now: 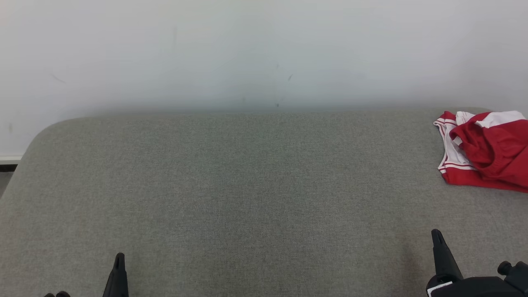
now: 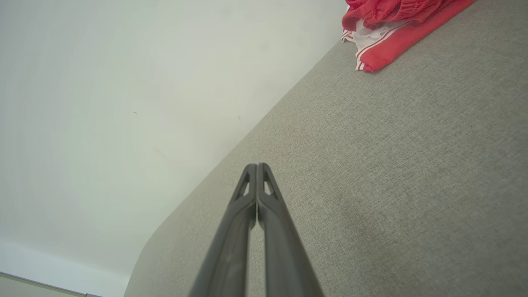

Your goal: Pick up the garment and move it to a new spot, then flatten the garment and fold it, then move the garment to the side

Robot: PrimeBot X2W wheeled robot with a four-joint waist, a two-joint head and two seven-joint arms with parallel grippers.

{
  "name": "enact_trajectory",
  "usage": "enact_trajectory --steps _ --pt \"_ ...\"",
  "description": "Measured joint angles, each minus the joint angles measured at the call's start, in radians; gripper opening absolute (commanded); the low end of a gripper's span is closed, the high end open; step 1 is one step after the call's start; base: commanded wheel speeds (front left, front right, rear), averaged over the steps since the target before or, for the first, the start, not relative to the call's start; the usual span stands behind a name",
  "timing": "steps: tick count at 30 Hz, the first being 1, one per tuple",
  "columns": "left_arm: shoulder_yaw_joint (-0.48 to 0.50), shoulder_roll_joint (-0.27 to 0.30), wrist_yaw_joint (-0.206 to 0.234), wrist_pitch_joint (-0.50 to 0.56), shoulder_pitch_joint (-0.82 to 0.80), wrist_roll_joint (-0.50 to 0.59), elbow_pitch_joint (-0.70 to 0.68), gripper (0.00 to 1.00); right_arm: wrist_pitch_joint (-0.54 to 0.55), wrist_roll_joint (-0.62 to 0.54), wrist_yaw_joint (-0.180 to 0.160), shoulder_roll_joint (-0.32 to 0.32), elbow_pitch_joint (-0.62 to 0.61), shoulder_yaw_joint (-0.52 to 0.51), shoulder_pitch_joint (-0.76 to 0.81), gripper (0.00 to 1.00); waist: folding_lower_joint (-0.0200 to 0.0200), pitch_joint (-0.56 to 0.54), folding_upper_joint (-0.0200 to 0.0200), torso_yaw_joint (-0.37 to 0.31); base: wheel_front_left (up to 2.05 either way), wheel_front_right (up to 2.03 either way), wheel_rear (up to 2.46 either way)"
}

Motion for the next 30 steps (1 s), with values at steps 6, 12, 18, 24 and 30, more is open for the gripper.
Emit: enact_trajectory --steps 6,12,18,24,30 --pt "0.006 -0.002 0.000 0.020 -0.011 -0.078 0.002 0.00 0.017 0.068 0.000 0.005 0.003 -0.008 -0.012 0.00 0.0000 0.002 0.0000 0.000 0.00 0.00 0.00" --pt "0.012 -0.005 0.000 0.035 -0.020 -0.137 0.004 0.00 0.027 0.123 0.000 0.008 0.006 -0.014 -0.020 0.00 0.0000 0.004 0.0000 -0.001 0.00 0.00 0.00" --pt "0.018 -0.007 0.000 0.054 -0.031 -0.203 0.007 0.00 0.043 0.184 0.000 0.012 0.009 -0.021 -0.031 0.00 0.0000 0.006 0.0000 -0.001 0.00 0.00 0.00" --pt "0.023 -0.009 0.000 0.069 -0.040 -0.266 0.009 0.00 0.053 0.243 0.000 0.015 0.013 -0.028 -0.040 0.00 -0.0001 0.008 0.0000 -0.001 0.00 0.00 0.00" --pt "0.030 -0.011 0.000 0.087 -0.051 -0.334 0.012 0.00 0.070 0.306 0.000 0.019 0.016 -0.035 -0.052 0.00 0.0000 0.011 0.0000 -0.002 0.00 0.00 0.00"
